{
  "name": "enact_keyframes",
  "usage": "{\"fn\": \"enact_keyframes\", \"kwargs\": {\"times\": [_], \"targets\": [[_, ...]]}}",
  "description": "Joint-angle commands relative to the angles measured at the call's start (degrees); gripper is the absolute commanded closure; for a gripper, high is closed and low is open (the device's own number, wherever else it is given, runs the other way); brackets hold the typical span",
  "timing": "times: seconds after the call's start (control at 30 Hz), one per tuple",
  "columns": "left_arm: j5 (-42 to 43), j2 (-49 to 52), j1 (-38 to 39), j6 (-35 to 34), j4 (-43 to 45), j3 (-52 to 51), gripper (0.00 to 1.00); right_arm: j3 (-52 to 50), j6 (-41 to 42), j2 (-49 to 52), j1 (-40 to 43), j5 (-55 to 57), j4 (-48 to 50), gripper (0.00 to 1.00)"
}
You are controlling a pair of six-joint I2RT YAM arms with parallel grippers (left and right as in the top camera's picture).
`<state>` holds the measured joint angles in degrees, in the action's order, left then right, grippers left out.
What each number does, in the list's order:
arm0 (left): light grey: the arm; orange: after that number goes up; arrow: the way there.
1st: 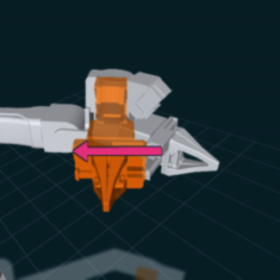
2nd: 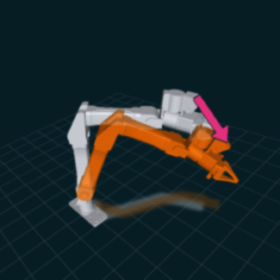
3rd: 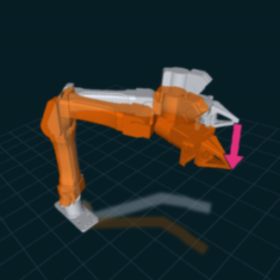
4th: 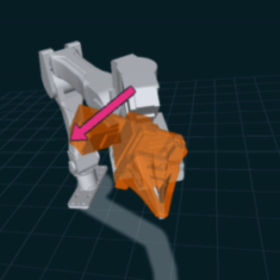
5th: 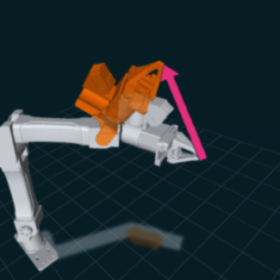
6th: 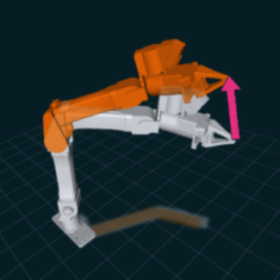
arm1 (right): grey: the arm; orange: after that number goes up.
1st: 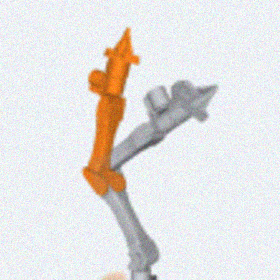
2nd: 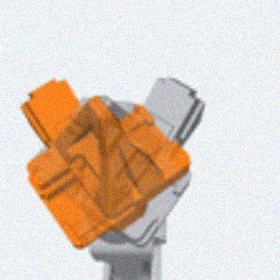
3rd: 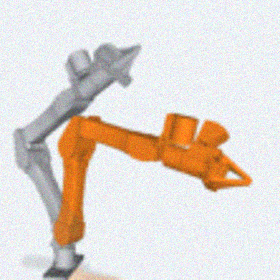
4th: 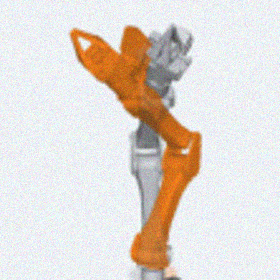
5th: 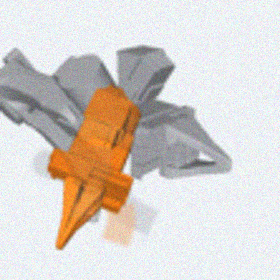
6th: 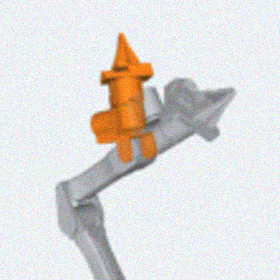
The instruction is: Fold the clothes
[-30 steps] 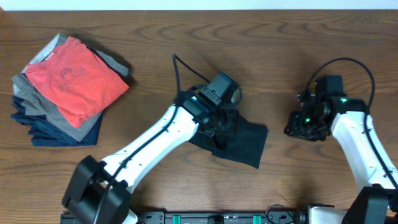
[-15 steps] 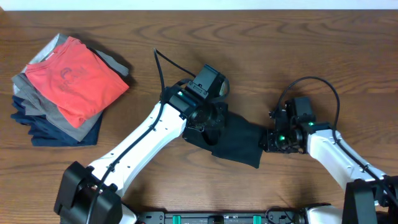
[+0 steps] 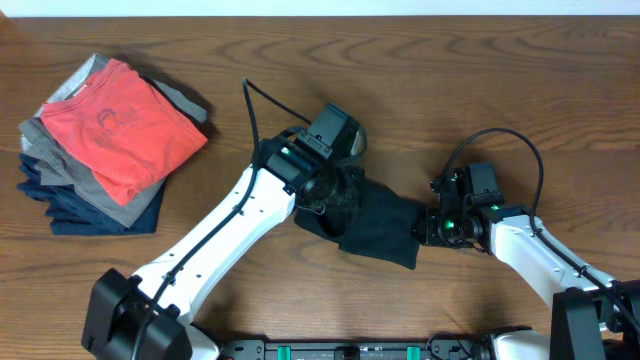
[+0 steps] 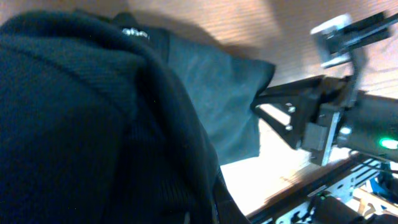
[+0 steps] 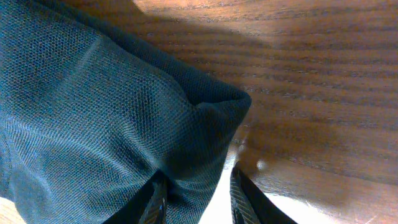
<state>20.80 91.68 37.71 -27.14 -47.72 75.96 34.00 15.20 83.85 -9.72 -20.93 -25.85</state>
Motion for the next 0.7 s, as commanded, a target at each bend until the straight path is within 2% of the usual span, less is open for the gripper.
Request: {"fn": "enact_keyframes", "kwargs": {"times": [0.0,0.37,0.53,0.67], "targets": [[1.05,-1.57,0.94,0.7,0.44,3.04,0.94,-0.81,1.09,0.17,-0.87,-0.11,0.26,0.68],[-0.07,1.03,6.99,0.2,1.33,3.02,0.94,-0.81,1.55,0.17,-0.87,-0.11,0.04,0.68],[-0.07,3.78,9.35,0.22,3.06,3.02,0.93,-0.81,1.55,0.17,-0.87,-0.11,-0.28,0.63],[0.09,5.38,10.38,-0.72,4.59,3.02,0.7,-0.81,1.55,0.17,-0.85,-0.11,-0.66,0.57]]}}
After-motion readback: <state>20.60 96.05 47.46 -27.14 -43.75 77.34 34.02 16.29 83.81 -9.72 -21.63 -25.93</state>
